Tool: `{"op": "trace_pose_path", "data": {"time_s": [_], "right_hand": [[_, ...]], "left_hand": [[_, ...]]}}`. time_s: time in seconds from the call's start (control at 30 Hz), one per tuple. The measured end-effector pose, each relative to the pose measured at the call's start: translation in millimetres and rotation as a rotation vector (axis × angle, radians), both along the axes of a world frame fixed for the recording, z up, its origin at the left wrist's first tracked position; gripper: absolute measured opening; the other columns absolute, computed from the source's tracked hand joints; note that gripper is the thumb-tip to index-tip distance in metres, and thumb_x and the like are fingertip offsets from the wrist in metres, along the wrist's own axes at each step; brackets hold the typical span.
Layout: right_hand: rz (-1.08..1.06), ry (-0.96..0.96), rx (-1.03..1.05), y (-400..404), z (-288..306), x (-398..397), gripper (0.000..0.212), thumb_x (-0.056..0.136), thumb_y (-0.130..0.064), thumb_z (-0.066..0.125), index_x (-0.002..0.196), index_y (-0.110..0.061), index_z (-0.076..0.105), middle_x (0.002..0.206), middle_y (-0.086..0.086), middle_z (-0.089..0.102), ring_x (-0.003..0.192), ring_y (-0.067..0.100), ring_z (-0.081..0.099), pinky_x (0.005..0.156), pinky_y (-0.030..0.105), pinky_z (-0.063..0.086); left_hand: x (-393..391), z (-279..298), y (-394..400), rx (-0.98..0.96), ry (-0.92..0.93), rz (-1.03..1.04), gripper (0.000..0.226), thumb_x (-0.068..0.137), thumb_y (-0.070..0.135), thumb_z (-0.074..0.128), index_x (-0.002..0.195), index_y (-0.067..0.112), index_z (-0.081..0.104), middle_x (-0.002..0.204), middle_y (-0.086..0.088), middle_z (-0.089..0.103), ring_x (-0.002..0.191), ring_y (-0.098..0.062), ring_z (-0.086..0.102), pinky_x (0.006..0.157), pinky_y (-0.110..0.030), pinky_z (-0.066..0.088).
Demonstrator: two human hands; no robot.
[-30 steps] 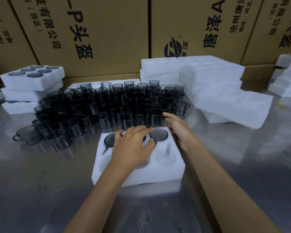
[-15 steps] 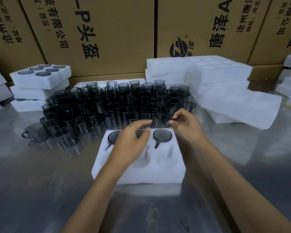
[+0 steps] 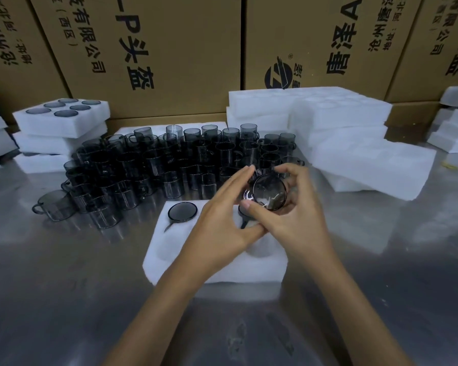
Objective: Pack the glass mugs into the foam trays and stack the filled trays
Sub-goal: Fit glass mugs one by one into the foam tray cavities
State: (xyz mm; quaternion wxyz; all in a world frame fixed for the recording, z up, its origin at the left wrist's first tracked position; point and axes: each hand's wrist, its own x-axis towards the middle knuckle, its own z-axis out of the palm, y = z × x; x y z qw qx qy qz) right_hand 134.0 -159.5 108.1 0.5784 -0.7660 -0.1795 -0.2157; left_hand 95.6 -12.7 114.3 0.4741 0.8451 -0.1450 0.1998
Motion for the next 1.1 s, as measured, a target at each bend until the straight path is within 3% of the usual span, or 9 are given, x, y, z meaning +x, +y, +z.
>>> {"op": "trace_pose_path", "data": {"time_s": [0.07,0.2,0.33,0.47,0.6,0.7,0.87,0.97,1.1], "right_hand": [[0.027,-0.002,-0.057,1,2,-4,0.060,0.061,-0.056,0.083,0.112,-0.033,0.058,0.103,-0.007,0.064,0.092,0.013,0.066,0.078,0.039,0.056],[0.119,0.039,0.129,-8,5,-6,0.031,0.082,-0.053,0.068,0.086,-0.022,0.069,0.070,0.008,0.060,0.064,0.021,0.054,0.061,0.038,0.045],[0.112,0.164,0.210,-23,7,3,0.035,0.096,-0.029,0.064,0.067,-0.009,0.068,0.055,-0.005,0.051,0.057,0.009,0.045,0.056,0.022,0.037],[0.139,0.276,0.113,-27,1,9,0.012,0.092,-0.014,0.066,0.082,-0.011,0.071,0.078,0.000,0.067,0.072,0.006,0.054,0.067,0.018,0.044],[0.203,0.338,-0.046,-31,-4,11,0.008,0.090,-0.016,0.069,0.085,-0.017,0.074,0.092,-0.002,0.073,0.081,0.005,0.061,0.074,0.009,0.045],[0.261,0.396,-0.137,-36,-8,13,0.006,0.088,-0.025,0.072,0.084,-0.023,0.076,0.104,0.000,0.071,0.101,0.012,0.064,0.094,0.025,0.047],[0.335,0.425,-0.172,-44,-9,17,0.014,0.084,-0.040,0.074,0.088,-0.026,0.074,0.116,-0.003,0.065,0.114,0.009,0.059,0.097,0.029,0.044],[0.414,0.436,-0.178,-49,-11,16,0.025,0.082,-0.043,0.074,0.097,-0.023,0.071,0.120,-0.007,0.065,0.122,0.009,0.056,0.110,0.041,0.040],[0.417,0.494,-0.158,-50,-14,17,0.037,0.074,-0.048,0.078,0.104,-0.030,0.068,0.121,-0.012,0.066,0.125,0.005,0.054,0.115,0.042,0.036]], "left_hand": [[0,-1,-3,0.009,-0.010,0.054,0.079,0.079,0.023,0.080,0.146,0.040,0.040,0.145,0.022,0.047,0.131,0.007,0.043,0.107,-0.016,0.039],[-1,5,6,-0.051,0.053,-0.059,0.071,0.071,0.019,0.087,0.133,0.034,0.056,0.130,0.020,0.056,0.121,0.000,0.056,0.103,-0.019,0.044],[-5,11,16,-0.019,0.272,-0.262,0.068,0.070,0.014,0.089,0.129,0.030,0.061,0.123,0.018,0.064,0.118,0.003,0.058,0.099,-0.008,0.039],[-4,11,25,0.135,0.332,-0.240,0.063,0.073,0.027,0.087,0.129,0.037,0.059,0.126,0.031,0.060,0.122,0.012,0.050,0.106,-0.010,0.034],[-3,7,28,0.145,0.371,-0.240,0.062,0.076,0.029,0.085,0.128,0.044,0.054,0.129,0.030,0.058,0.125,0.012,0.047,0.107,-0.018,0.036],[-3,2,26,0.214,0.389,-0.210,0.059,0.075,0.037,0.084,0.124,0.050,0.054,0.130,0.027,0.056,0.127,0.009,0.046,0.112,-0.030,0.036],[-3,4,31,0.237,0.392,-0.235,0.053,0.072,0.067,0.068,0.123,0.060,0.054,0.144,0.040,0.034,0.140,0.018,0.012,0.113,-0.021,0.018],[-2,3,33,0.256,0.375,-0.213,0.051,0.077,0.062,0.062,0.127,0.058,0.055,0.153,0.039,0.020,0.143,0.016,-0.003,0.118,-0.030,0.008],[-2,1,33,0.308,0.382,-0.195,0.050,0.076,0.060,0.063,0.125,0.064,0.052,0.157,0.036,0.006,0.144,0.010,-0.016,0.122,-0.039,0.003]]}}
